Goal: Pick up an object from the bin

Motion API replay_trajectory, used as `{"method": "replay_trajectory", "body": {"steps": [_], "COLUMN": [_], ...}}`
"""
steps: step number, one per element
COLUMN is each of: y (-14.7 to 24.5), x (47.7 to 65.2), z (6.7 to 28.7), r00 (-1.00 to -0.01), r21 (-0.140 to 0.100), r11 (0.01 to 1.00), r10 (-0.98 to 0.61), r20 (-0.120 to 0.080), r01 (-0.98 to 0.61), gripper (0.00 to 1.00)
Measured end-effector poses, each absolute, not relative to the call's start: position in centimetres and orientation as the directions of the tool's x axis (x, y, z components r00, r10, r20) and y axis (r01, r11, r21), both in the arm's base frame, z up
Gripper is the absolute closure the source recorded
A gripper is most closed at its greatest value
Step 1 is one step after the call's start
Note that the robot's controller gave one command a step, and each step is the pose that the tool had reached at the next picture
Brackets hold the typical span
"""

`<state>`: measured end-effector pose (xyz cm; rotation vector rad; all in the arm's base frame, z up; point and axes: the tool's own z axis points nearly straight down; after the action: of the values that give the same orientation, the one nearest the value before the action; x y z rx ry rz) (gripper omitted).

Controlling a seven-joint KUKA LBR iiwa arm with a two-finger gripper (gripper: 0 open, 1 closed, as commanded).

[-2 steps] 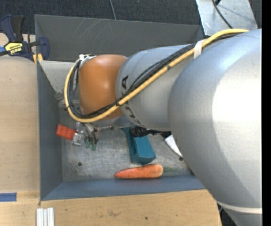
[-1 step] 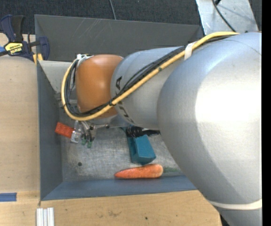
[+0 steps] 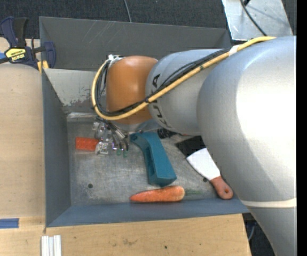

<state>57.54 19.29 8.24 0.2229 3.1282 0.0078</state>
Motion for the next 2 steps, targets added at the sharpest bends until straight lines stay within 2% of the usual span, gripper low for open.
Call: {"method": "replay_trajectory", "body": {"steps": [1,2], "y": [19.03,19.02], "x": [57.57,57.57], "z": [8.22,8.22], "r00": [-0.992,-0.992], "r21": [0.003,0.003], "r11": [0.992,0.992], "r10": [0.127,0.127], "r20": [-0.005,-0.005], "r01": [0.127,0.127], "gripper": [1.0,1.0]}}
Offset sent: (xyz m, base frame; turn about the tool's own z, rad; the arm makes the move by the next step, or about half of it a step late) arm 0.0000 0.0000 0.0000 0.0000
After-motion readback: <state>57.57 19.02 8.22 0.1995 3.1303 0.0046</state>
